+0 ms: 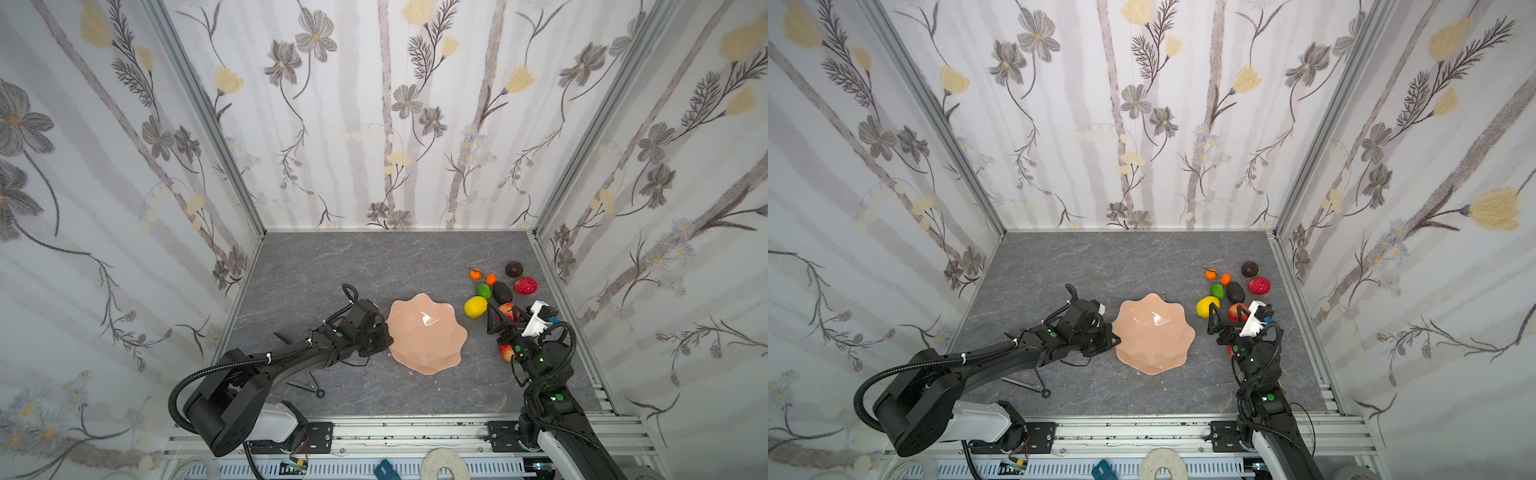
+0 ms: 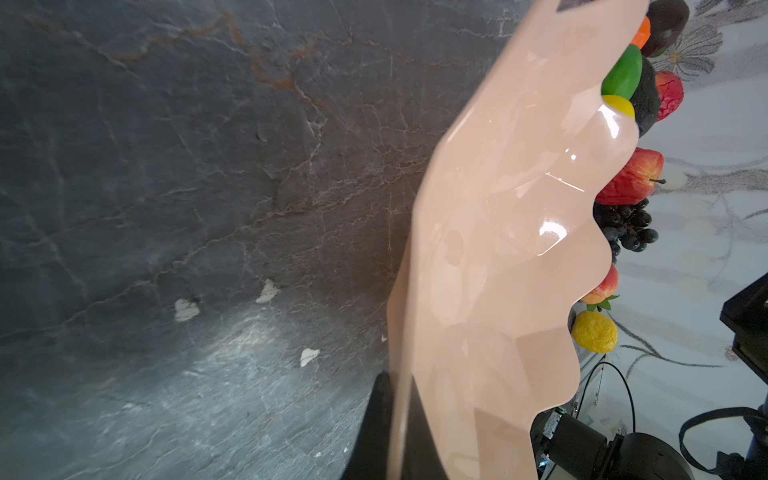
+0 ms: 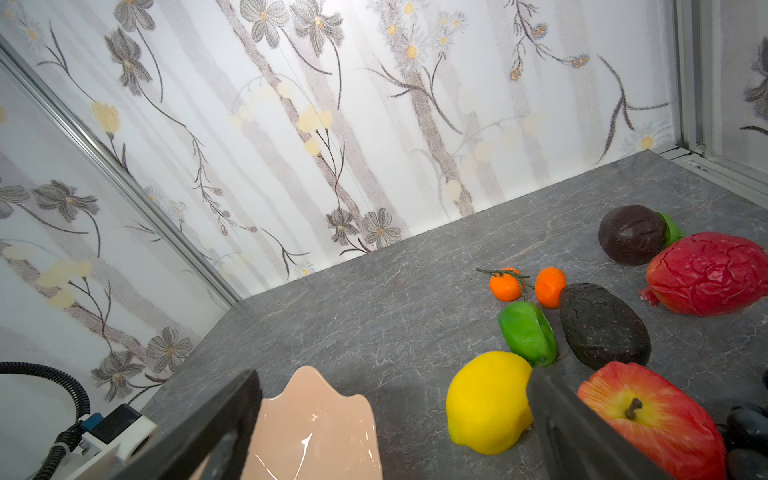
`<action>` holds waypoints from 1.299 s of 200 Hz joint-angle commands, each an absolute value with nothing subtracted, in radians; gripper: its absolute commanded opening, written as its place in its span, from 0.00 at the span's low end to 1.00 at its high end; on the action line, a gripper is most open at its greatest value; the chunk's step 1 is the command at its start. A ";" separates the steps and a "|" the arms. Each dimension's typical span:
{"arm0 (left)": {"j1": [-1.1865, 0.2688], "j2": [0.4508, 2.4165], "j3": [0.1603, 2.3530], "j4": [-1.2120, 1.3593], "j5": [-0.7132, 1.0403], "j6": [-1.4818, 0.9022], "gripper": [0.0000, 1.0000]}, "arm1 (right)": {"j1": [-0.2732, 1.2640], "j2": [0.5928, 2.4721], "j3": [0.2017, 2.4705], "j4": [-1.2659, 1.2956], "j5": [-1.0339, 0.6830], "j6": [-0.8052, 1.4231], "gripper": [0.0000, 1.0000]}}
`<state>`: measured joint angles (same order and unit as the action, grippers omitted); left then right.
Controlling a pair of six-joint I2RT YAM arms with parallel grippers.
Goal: Place and organize the fake fruits in the fruit bowl
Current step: 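Drag the peach bowl toward the table center with the left gripper, then release the bowl and withdraw the left gripper while the right gripper grasps the red apple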
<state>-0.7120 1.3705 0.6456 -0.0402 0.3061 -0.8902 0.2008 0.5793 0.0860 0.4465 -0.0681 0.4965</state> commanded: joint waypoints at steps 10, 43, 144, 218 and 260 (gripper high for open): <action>-0.719 1.366 0.644 -0.004 0.289 -0.871 0.06 | 0.201 0.581 0.092 0.460 -0.049 0.497 1.00; -0.722 1.334 0.643 -0.044 0.242 -0.859 0.24 | 0.201 0.595 0.093 0.465 -0.048 0.493 1.00; -0.624 0.831 0.616 -0.472 -0.307 -0.739 0.77 | 0.201 0.645 0.147 0.383 0.017 0.469 1.00; -0.613 0.417 0.376 -0.384 -0.515 -0.568 0.98 | 0.198 0.891 0.490 -0.091 0.179 0.475 1.00; -0.612 0.339 0.303 -0.327 -0.431 -0.482 1.00 | 0.160 1.036 0.590 -0.204 0.263 0.466 0.98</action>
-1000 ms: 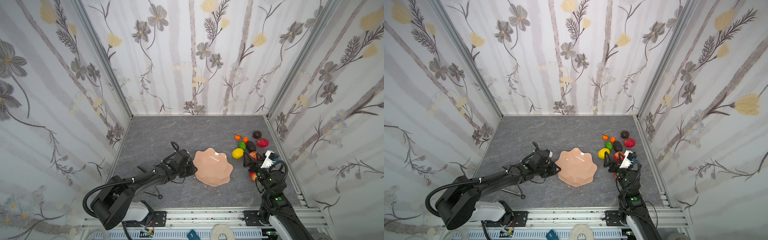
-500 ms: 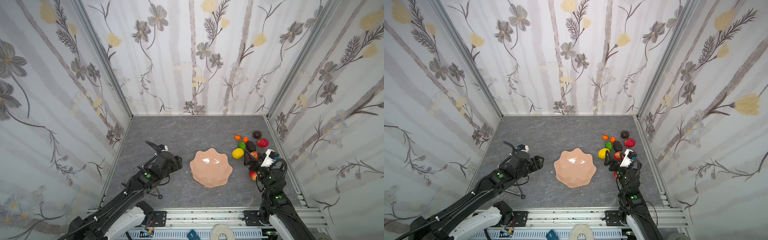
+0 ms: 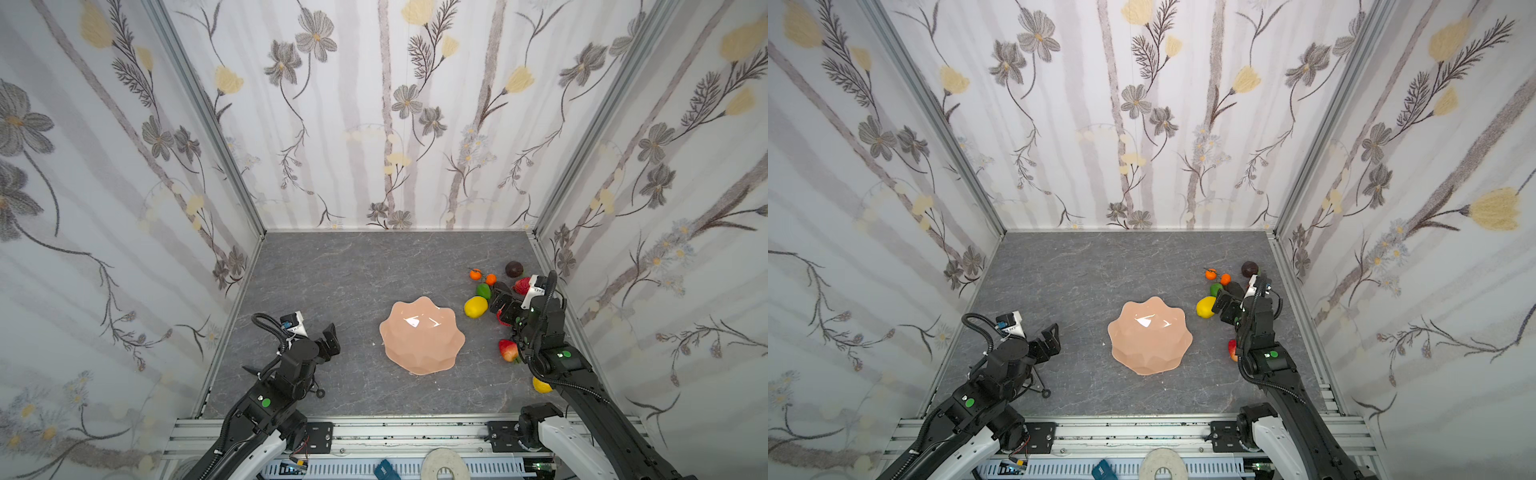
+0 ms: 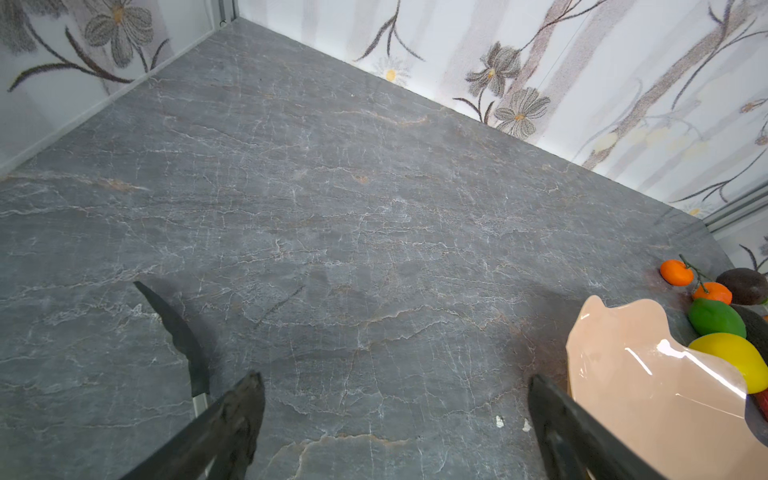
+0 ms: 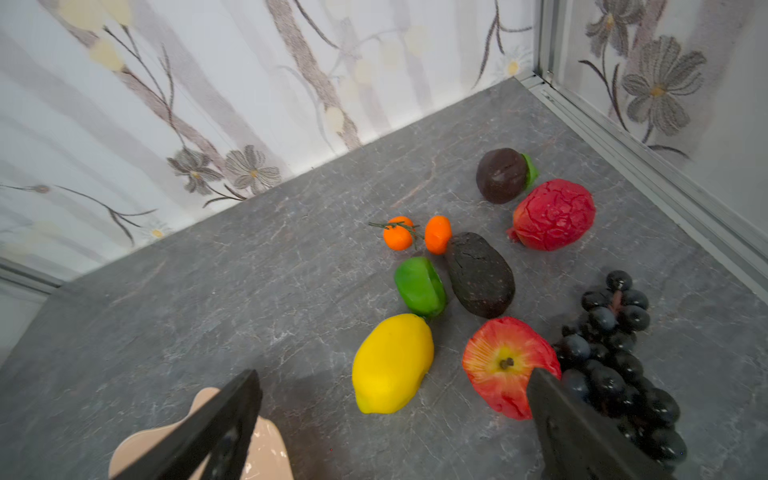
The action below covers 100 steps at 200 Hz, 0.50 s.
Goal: Place and organize the fake fruits in the fruit bowl
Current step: 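Release the bowl and withdraw the left gripper while the right gripper grasps the red apple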
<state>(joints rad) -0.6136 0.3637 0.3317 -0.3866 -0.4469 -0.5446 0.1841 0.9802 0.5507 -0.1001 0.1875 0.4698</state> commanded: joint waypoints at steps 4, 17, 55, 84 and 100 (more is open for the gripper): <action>-0.613 0.336 0.301 -0.326 -0.433 -0.489 1.00 | 0.152 1.050 0.595 -0.208 0.265 0.467 0.98; -0.613 0.334 0.300 -0.331 -0.443 -0.500 1.00 | 0.125 1.098 0.607 -0.215 0.279 0.470 0.96; -0.612 0.334 0.306 -0.354 -0.458 -0.506 1.00 | 0.078 1.280 0.649 -0.222 0.252 0.457 0.91; -0.611 0.333 0.307 -0.357 -0.452 -0.505 1.00 | 0.077 1.374 0.672 -0.217 0.256 0.449 0.88; -0.611 0.334 0.309 -0.356 -0.446 -0.504 1.00 | 0.075 1.392 0.671 -0.206 0.291 0.443 0.88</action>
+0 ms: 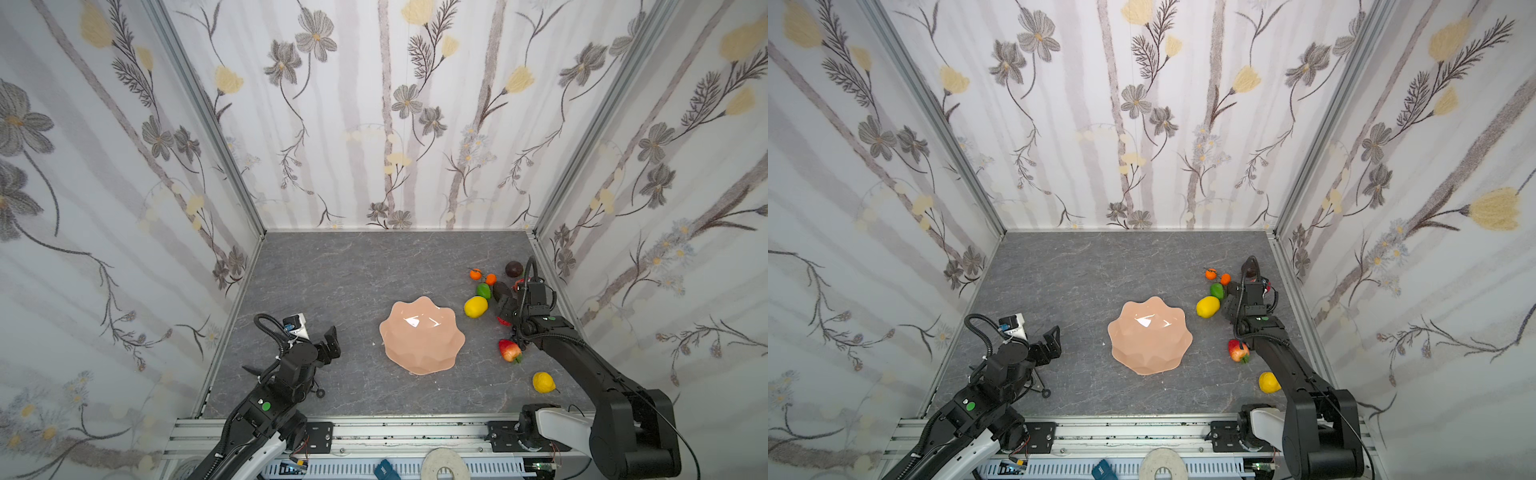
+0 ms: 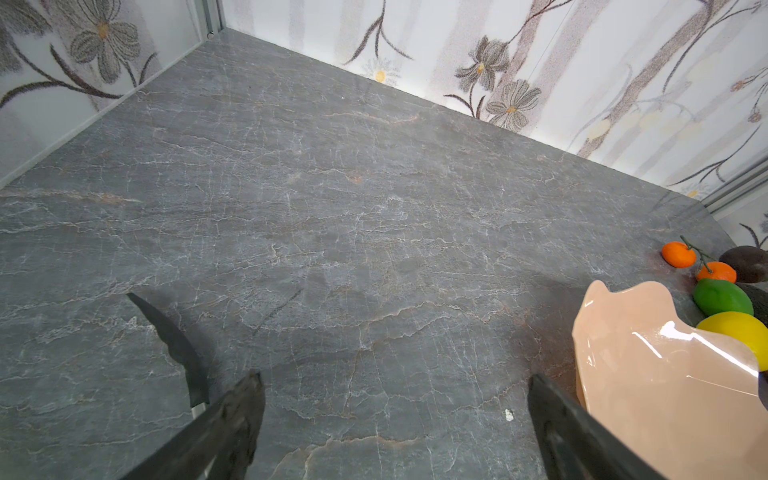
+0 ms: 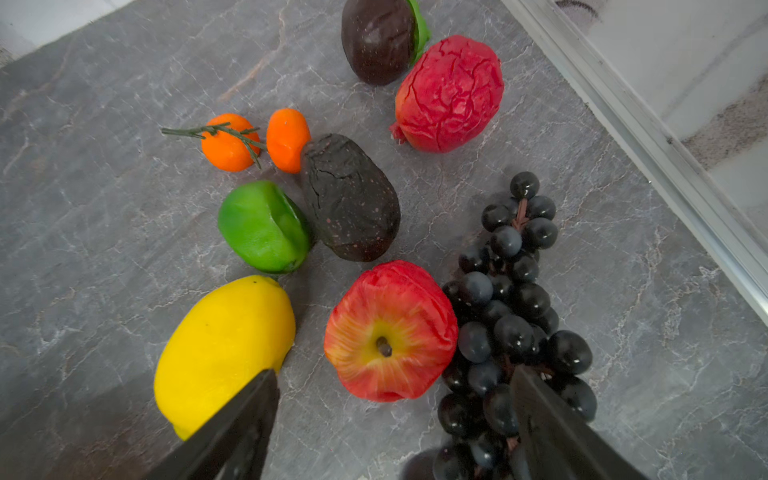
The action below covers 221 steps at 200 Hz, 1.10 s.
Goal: Place and organize the fake fruits in the fruit bowl
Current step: 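Release the bowl and withdraw the left gripper while the right gripper grasps the red apple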
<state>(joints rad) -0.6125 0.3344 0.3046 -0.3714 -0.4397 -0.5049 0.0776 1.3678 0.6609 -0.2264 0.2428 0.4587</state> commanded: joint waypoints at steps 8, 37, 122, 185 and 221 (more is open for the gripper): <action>-0.612 0.334 0.309 -0.358 -0.446 -0.504 1.00 | 0.074 1.399 0.674 -0.203 0.295 0.438 0.88; -0.611 0.336 0.308 -0.355 -0.444 -0.504 1.00 | 0.072 1.437 0.692 -0.198 0.275 0.421 0.84; -0.612 0.362 0.308 -0.343 -0.446 -0.504 1.00 | 0.072 1.522 0.727 -0.186 0.230 0.396 0.80; -0.612 0.359 0.307 -0.343 -0.457 -0.506 1.00 | 0.077 1.573 0.742 -0.180 0.230 0.390 0.88; -0.612 0.357 0.306 -0.345 -0.458 -0.505 1.00 | 0.088 1.589 0.742 -0.187 0.243 0.386 0.79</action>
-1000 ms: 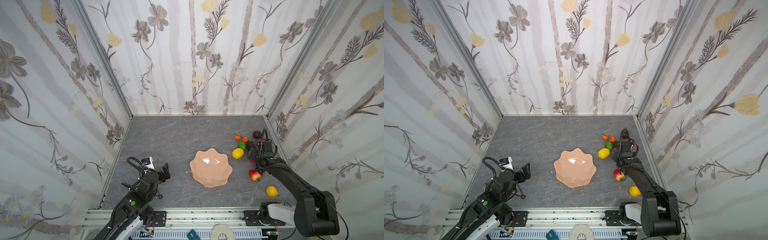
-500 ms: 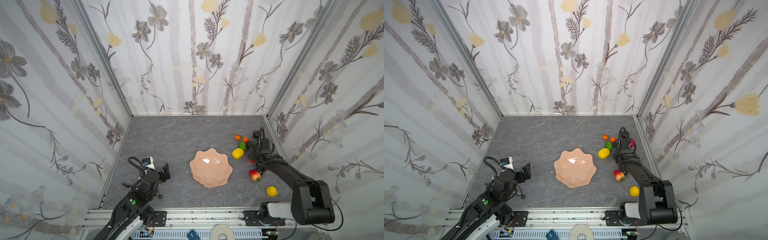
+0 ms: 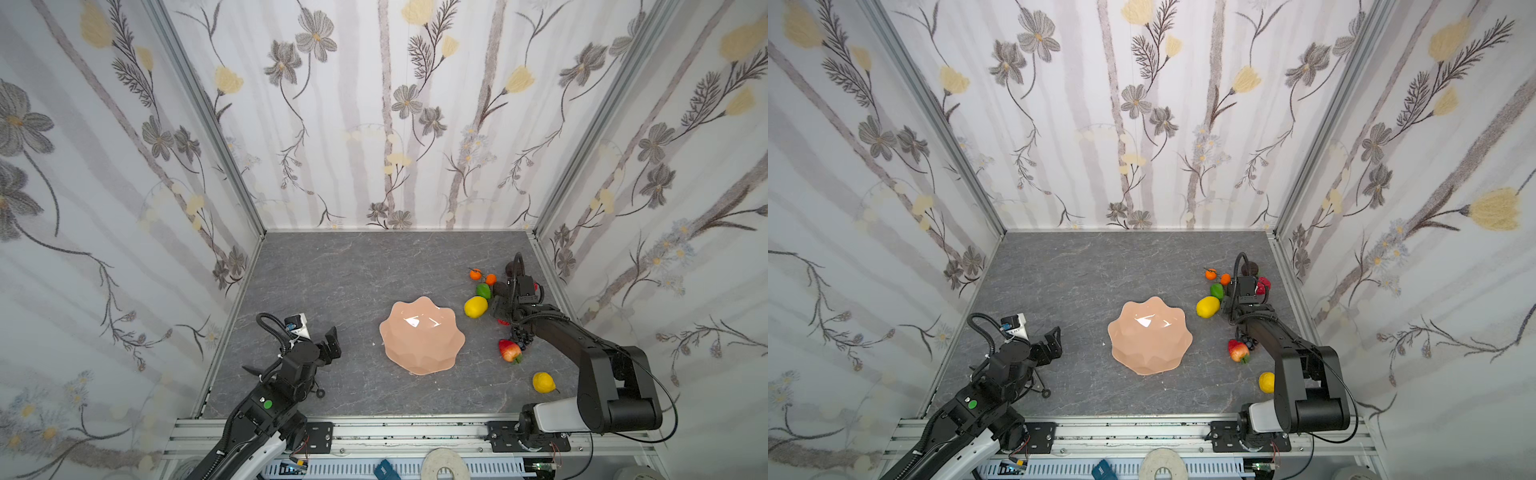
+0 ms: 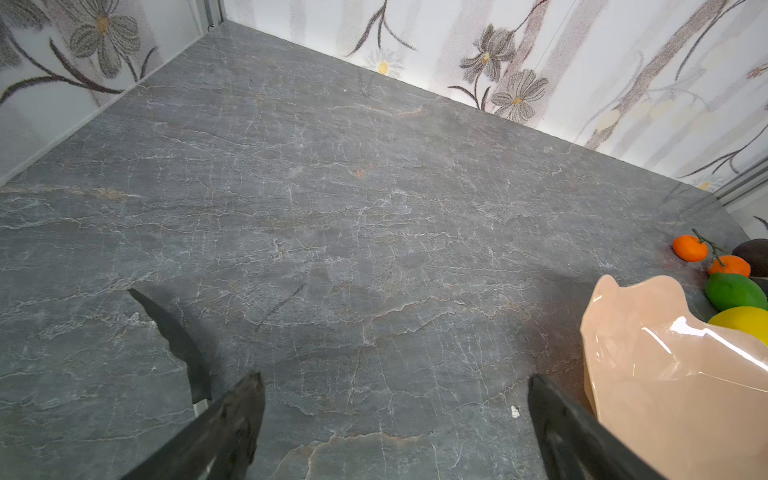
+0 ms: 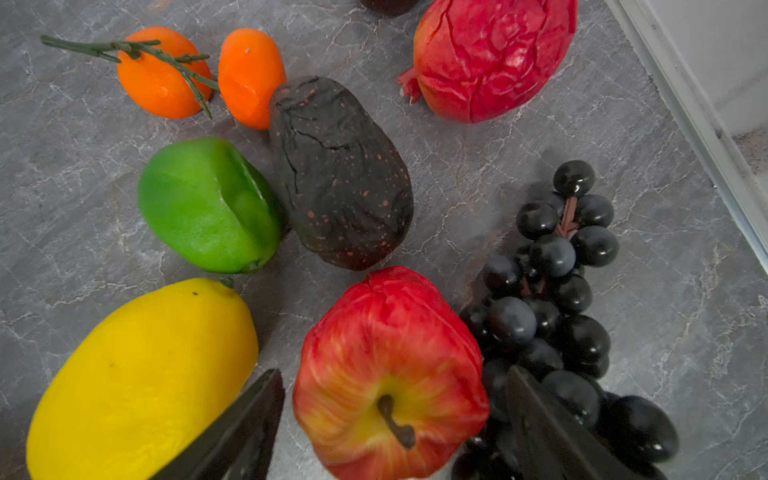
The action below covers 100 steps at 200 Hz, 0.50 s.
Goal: Place and organize the fake fruits in the fruit bowl
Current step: 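Release the bowl and withdraw the left gripper while the right gripper grasps the red apple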
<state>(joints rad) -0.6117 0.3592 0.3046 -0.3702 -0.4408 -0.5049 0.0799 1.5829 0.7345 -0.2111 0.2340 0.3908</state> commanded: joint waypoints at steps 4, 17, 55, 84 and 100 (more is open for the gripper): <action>-0.612 0.357 0.305 -0.344 -0.458 -0.506 1.00 | 0.089 1.590 0.742 -0.187 0.245 0.386 0.79; -0.611 0.357 0.305 -0.342 -0.460 -0.506 1.00 | 0.093 1.618 0.765 -0.189 0.245 0.385 0.77; -0.611 0.363 0.303 -0.337 -0.459 -0.505 1.00 | 0.107 1.619 0.779 -0.193 0.266 0.382 0.72; -0.611 0.364 0.302 -0.336 -0.459 -0.505 1.00 | 0.117 1.604 0.779 -0.202 0.279 0.377 0.68; -0.611 0.367 0.304 -0.334 -0.459 -0.504 1.00 | 0.119 1.605 0.779 -0.205 0.282 0.376 0.66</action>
